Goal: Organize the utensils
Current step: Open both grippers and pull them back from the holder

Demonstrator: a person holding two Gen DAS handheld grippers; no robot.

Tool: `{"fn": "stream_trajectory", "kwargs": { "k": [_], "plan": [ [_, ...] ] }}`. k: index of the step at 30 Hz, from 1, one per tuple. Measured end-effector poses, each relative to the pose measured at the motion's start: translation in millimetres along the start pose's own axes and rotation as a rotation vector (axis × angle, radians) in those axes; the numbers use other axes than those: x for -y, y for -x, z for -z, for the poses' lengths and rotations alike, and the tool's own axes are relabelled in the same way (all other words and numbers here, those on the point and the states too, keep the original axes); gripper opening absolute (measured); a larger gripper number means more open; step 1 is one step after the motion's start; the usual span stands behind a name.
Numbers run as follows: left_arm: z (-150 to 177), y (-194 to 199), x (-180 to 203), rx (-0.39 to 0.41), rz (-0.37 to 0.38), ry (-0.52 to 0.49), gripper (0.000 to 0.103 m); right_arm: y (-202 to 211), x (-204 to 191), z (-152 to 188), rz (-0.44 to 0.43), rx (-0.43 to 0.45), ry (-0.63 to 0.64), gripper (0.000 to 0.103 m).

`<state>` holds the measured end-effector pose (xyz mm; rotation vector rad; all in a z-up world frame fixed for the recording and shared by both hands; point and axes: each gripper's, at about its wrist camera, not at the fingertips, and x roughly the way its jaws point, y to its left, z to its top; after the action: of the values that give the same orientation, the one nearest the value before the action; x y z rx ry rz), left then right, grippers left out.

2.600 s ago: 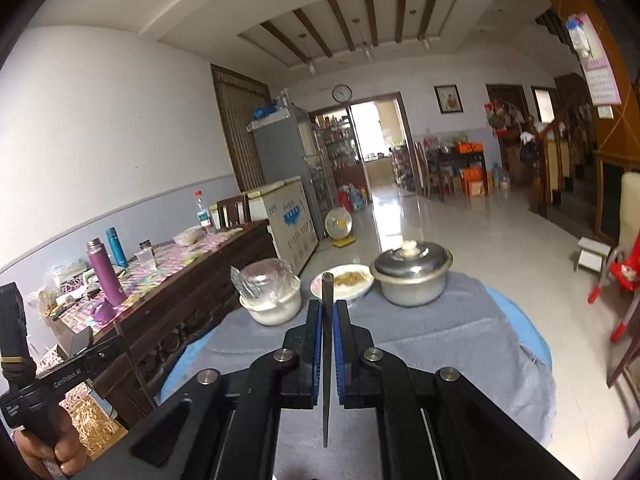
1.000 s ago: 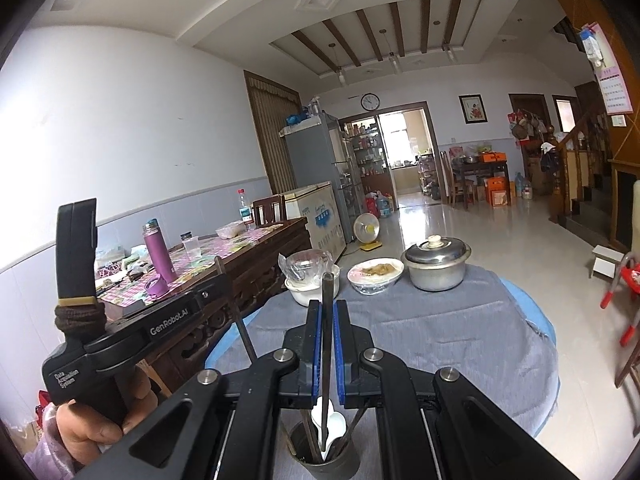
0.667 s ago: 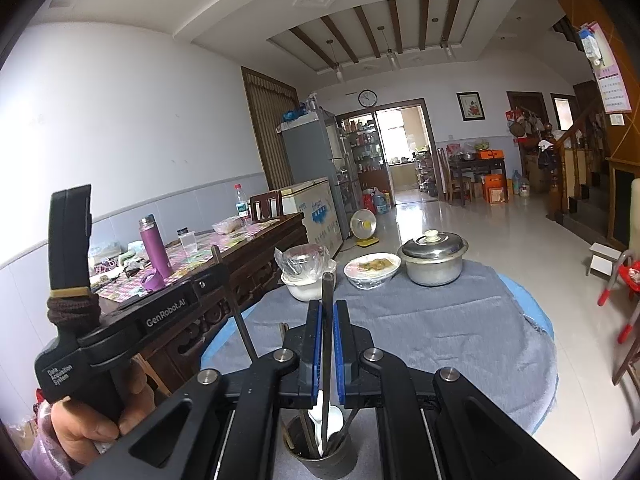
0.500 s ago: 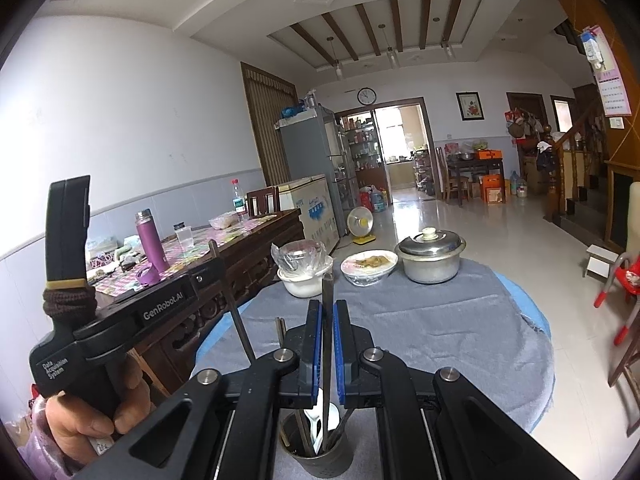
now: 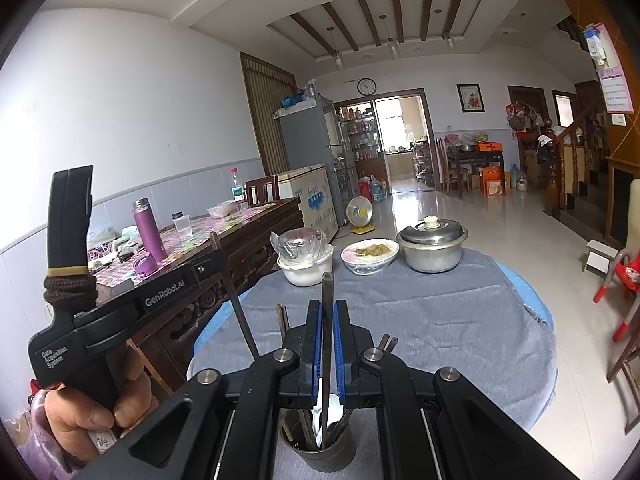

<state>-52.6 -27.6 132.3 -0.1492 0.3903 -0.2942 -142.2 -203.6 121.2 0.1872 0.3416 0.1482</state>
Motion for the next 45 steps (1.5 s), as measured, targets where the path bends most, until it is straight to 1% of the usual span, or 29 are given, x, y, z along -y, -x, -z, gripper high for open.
{"fn": "stream_trajectory", "kwargs": {
  "k": [11, 24, 31, 36, 41, 44, 45],
  "plan": [
    [5, -5, -4, -0.012, 0.002, 0.018, 0.005, -3, -3, 2, -0.002, -0.012, 0.012, 0.006],
    [13, -18, -15, -0.054, 0.001, 0.052, 0.005, -11, -9, 12, -0.010, -0.054, 0.027, 0.006],
    [14, -24, -16, -0.060, 0.001, 0.062, 0.005, -19, -12, 16, -0.018, -0.078, 0.035, 0.006],
    [19, -33, -17, -0.088, 0.003, 0.061, 0.005, -26, -15, 22, -0.021, -0.106, 0.042, 0.006],
    [25, -42, -19, -0.121, 0.003, 0.056, 0.005, -40, -10, 27, -0.013, -0.164, 0.023, 0.007],
    [29, -46, -20, -0.147, 0.002, 0.039, 0.009, -46, -5, 30, -0.016, -0.183, 0.003, 0.008],
    [30, -47, -20, -0.153, -0.005, 0.026, 0.021, -49, -5, 30, -0.017, -0.187, 0.000, 0.008]
  ]
}}
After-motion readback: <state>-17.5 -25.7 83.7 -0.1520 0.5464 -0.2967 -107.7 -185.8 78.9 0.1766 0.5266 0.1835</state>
